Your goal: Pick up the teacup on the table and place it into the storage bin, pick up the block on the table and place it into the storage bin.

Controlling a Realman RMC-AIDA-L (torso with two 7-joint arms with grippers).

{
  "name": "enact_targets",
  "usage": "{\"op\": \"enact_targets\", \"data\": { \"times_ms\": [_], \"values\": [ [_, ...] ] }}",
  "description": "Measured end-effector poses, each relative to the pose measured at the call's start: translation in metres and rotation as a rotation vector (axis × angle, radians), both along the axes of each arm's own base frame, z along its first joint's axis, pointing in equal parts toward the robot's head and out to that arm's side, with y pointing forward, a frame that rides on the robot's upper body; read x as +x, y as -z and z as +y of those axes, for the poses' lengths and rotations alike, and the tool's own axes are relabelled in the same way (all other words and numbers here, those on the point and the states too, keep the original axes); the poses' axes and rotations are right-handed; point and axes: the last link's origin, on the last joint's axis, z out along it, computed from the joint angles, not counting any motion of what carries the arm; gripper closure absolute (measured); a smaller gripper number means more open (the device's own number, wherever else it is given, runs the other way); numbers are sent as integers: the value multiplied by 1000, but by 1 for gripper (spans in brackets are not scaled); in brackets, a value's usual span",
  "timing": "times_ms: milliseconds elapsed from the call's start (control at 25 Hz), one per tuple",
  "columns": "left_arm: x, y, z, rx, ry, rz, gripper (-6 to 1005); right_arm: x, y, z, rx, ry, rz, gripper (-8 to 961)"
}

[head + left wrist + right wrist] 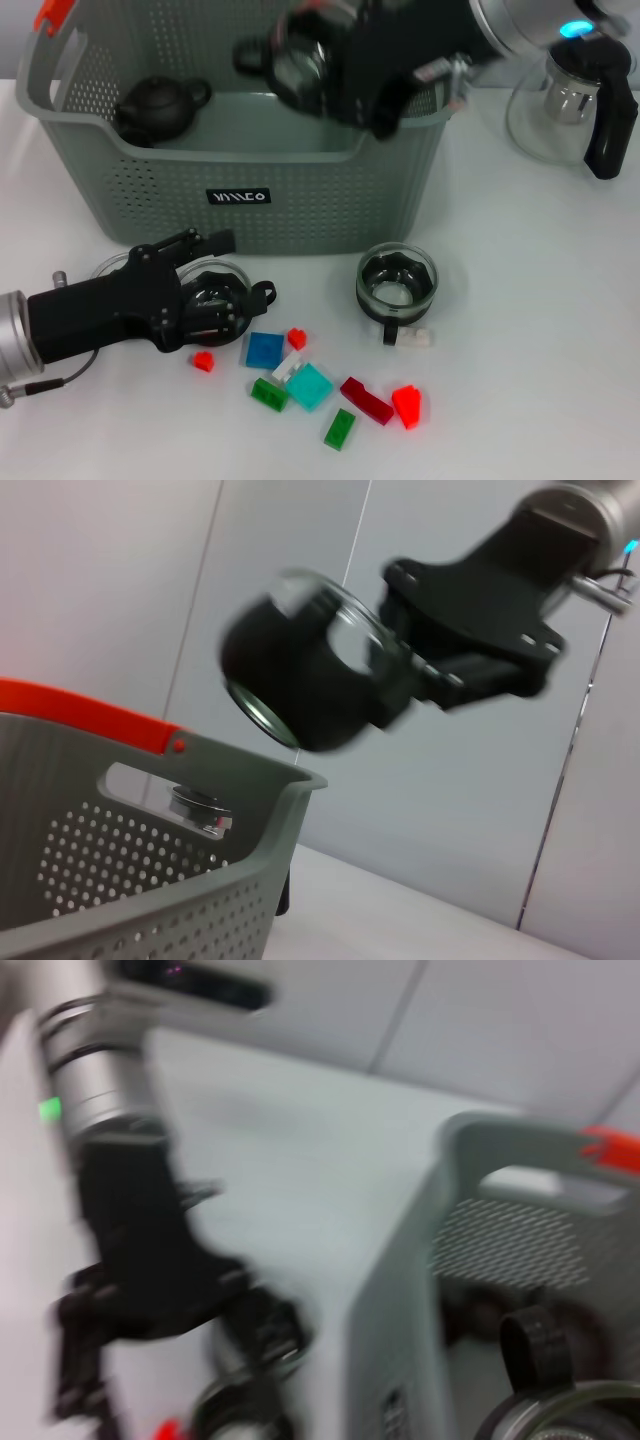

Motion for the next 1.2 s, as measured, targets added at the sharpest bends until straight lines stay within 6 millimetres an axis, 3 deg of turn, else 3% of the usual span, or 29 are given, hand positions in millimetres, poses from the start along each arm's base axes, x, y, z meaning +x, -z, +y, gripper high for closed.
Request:
{"op": "enact_targets", "data": {
  "times_ms": [280,600,880,1200],
  "values": [
    [-1,-3,2,13,-8,-5,66,3,16,42,146,77,111,894],
    [-2,-12,1,40,-18,-39,66,25,38,79,240,202,160,893],
    [-2,-13,0,42,-20,-47,67,56,54,98,310,293,157,892],
    [-2,-12,-1,42,-20,-51,66,71,66,105,357,308,133,891]
  ]
}}
